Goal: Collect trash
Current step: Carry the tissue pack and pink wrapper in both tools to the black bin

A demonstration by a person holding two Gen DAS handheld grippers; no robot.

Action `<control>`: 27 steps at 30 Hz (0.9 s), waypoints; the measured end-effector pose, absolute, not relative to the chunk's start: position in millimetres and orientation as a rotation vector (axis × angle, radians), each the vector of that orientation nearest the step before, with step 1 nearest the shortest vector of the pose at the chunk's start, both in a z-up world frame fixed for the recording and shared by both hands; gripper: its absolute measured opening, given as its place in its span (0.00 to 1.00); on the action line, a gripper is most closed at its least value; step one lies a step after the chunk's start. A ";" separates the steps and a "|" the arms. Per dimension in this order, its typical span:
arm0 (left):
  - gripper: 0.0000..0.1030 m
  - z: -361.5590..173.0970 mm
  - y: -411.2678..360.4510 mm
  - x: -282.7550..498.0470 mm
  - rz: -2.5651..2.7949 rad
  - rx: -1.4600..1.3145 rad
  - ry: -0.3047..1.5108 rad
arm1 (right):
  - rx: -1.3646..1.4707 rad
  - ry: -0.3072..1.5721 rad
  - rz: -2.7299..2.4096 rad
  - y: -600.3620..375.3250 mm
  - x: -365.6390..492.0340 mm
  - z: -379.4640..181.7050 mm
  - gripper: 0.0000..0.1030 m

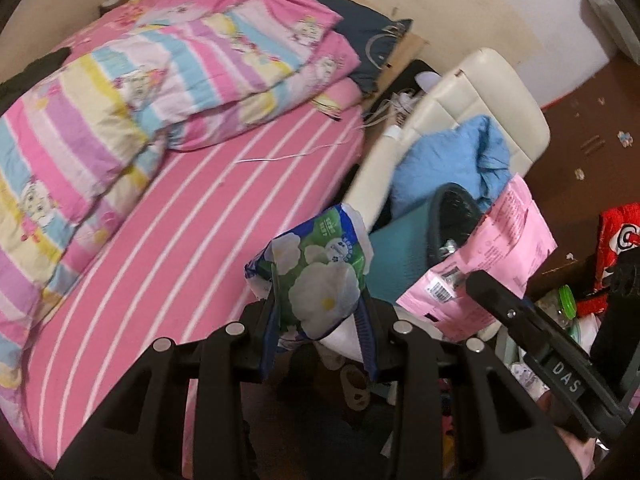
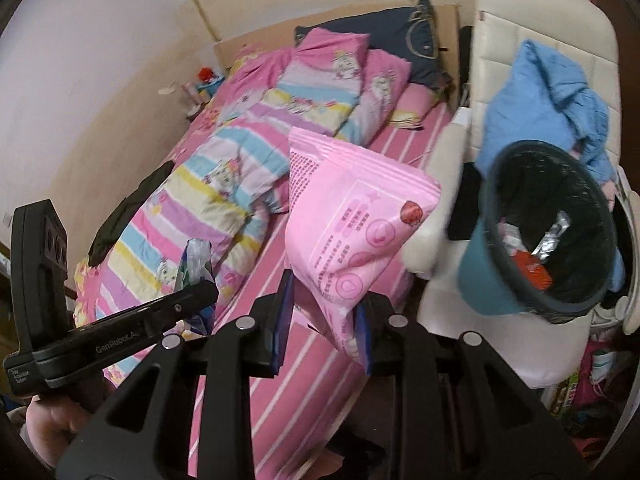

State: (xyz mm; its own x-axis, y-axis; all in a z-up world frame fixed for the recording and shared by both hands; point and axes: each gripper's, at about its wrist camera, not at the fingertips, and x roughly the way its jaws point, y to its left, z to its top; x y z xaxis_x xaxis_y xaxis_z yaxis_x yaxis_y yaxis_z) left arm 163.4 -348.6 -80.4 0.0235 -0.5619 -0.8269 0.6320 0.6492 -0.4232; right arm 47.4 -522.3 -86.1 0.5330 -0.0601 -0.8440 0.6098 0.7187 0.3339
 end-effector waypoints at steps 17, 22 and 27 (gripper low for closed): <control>0.32 -81.7 -555.5 66.2 -1.104 0.249 1.257 | 0.785 0.916 -0.576 -691.7 -59.0 -108.7 0.27; 0.32 -85.2 -602.2 46.3 -1.145 0.295 1.262 | 0.807 0.930 -0.604 -725.6 -76.3 -121.7 0.27; 0.32 -89.0 -634.9 35.2 -1.165 0.323 1.269 | 0.820 0.947 -0.607 -748.0 -85.3 -133.7 0.27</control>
State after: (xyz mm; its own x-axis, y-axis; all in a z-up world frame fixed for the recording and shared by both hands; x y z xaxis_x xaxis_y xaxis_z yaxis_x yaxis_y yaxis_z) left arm 35.2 -634.9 -89.0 -0.1411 -0.4965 -0.8565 0.8112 0.4379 -0.3875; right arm -85.3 -748.0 -133.7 0.4632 -0.0998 -0.8806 0.7587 0.5583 0.3358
